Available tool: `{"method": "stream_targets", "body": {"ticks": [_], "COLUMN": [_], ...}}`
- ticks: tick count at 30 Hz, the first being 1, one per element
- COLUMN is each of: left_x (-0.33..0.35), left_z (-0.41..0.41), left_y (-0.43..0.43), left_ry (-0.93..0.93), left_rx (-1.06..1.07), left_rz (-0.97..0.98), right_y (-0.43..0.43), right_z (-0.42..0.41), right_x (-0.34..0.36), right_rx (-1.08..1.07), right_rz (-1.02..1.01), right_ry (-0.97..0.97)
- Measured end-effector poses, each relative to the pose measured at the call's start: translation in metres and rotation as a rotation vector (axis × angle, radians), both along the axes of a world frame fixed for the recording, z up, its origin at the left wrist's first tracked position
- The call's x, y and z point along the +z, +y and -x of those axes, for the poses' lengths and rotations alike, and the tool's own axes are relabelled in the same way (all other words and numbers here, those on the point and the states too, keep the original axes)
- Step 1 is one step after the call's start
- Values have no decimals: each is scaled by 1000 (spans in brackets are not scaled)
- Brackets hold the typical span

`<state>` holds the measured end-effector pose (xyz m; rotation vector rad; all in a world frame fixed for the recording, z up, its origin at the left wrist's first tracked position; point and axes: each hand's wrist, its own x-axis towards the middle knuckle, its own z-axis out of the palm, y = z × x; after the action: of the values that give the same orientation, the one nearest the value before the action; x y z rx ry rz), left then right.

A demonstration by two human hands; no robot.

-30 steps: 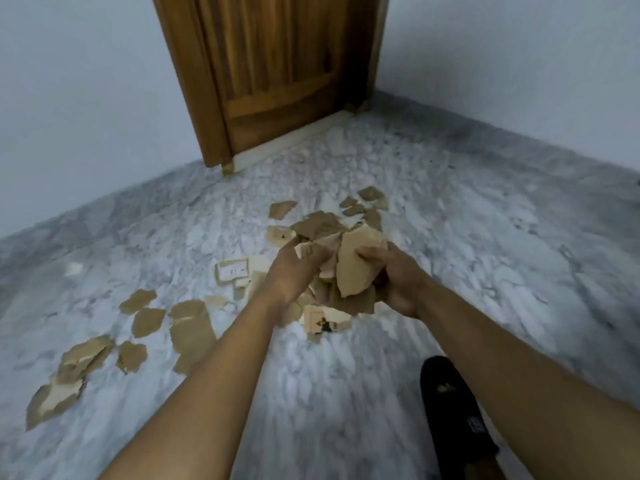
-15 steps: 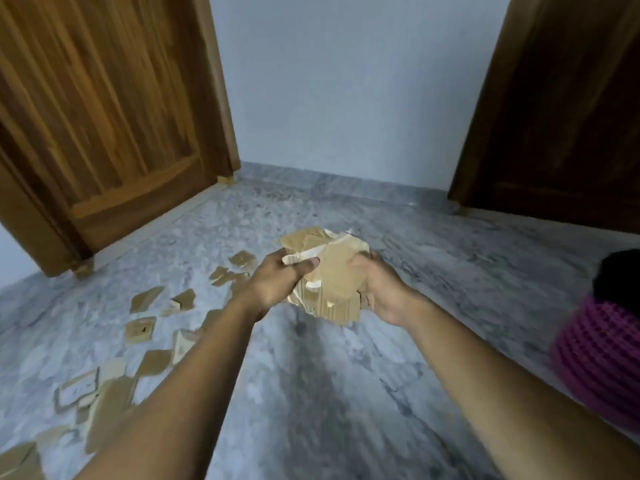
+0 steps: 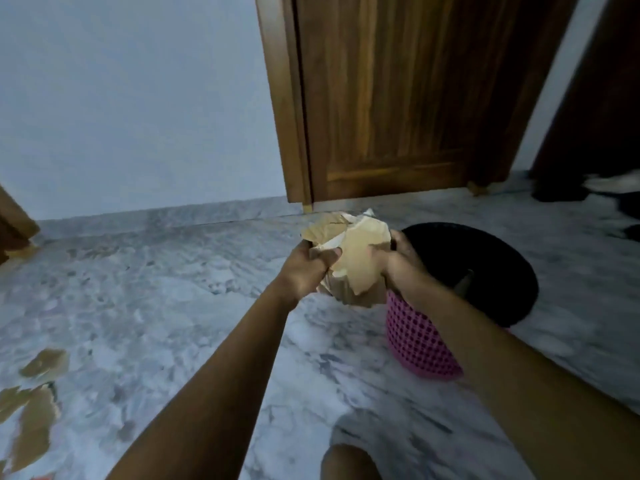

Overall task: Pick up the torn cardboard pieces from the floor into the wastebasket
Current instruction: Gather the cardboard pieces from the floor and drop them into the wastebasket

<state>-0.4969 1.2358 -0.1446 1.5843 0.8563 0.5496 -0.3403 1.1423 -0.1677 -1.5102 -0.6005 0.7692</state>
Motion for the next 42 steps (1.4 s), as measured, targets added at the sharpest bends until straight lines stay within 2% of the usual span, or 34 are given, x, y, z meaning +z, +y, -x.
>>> {"method": "stream_targets", "body": {"ticks": [3, 5, 8, 10, 12, 15, 18, 21, 24, 27, 33, 42], "left_x": [-14, -29, -44, -54, -63, -73, -67, -51, -28, -5, 11, -20], "left_z": [-85, -133, -181, -204, -213, -211, -190, -153, -84, 19, 247, 565], "left_y": [-14, -19, -25, -31, -32, -28, -17, -7, 12, 33, 49, 4], "left_ry": [29, 76, 128, 125, 147, 176, 139, 165, 172, 169, 197, 285], "left_rx": [-130, -151, -178, -197, -209, -235, -216, -210, -138, 15, 333, 663], "left_rz": [25, -8, -12, 57, 144, 124, 140, 93, 42, 2, -31, 68], "right_y": [-30, -44, -57, -66, -70, -74, -66, -41, 3, 54, 112, 135], "right_z": [-72, -113, -152, -171, -180, -181, -165, -141, -85, 3, 205, 497], "right_x": [-14, -25, -39, -51, -59, -65, -59, -49, -36, -24, -10, -46], "right_rx": [-149, -249, -341, -380, -395, -400, -372, -303, -124, 100, 557, 987], "right_rz": [64, 117, 195, 268, 357, 461, 508, 532, 437, 323, 221, 174], "right_ry": [-150, -174, -69, 14, 67, 102, 14, -157, -322, -394, -399, -443]}}
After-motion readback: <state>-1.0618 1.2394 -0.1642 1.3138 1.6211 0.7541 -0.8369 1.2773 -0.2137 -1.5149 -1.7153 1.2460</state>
